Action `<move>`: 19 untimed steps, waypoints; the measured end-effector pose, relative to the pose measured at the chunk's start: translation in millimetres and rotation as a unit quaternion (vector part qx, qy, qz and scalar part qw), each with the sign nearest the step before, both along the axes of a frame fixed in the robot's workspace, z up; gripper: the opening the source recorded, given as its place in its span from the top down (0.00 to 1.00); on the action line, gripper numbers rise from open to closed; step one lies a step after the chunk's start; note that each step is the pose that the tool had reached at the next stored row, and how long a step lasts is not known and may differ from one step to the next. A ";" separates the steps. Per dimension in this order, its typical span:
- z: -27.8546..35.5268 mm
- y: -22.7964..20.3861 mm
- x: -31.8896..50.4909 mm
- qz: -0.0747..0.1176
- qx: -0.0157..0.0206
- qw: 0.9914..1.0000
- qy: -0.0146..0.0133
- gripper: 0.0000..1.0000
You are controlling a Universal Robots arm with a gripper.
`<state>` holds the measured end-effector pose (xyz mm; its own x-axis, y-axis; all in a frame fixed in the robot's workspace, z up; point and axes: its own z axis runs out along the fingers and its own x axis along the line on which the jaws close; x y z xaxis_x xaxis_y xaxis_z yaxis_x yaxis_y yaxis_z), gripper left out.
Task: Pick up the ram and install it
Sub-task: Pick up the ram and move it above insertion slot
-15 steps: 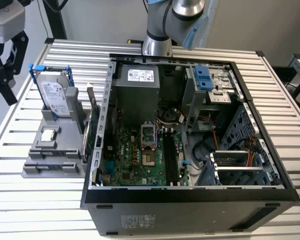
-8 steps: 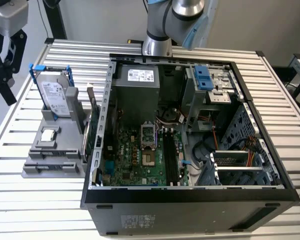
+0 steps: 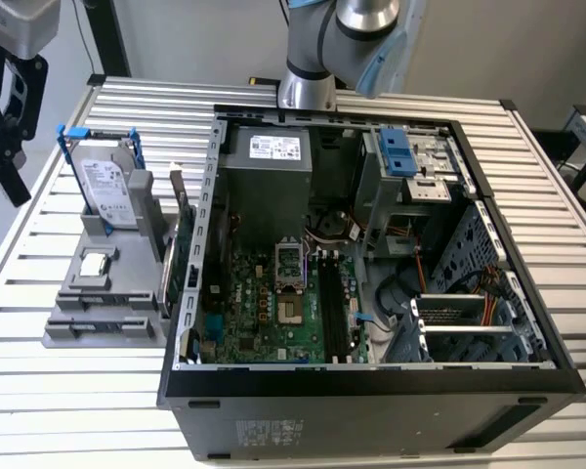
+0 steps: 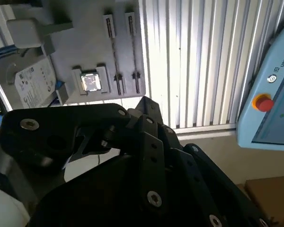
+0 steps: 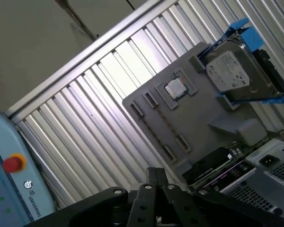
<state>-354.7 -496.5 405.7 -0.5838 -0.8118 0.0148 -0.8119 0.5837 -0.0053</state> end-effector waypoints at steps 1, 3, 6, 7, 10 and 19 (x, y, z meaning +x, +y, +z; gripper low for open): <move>0.2 0.0 -0.1 0.007 -0.001 1.000 0.000 1.00; 0.6 0.0 -0.2 0.021 -0.002 1.000 0.000 1.00; 1.1 0.0 -0.4 0.043 -0.004 0.999 0.000 1.00; 1.3 0.0 -0.4 0.051 -0.005 0.999 0.000 1.00; 1.8 0.0 -0.6 0.072 -0.007 0.997 0.000 1.00; 2.4 0.0 -0.7 0.141 -0.008 0.990 0.000 1.00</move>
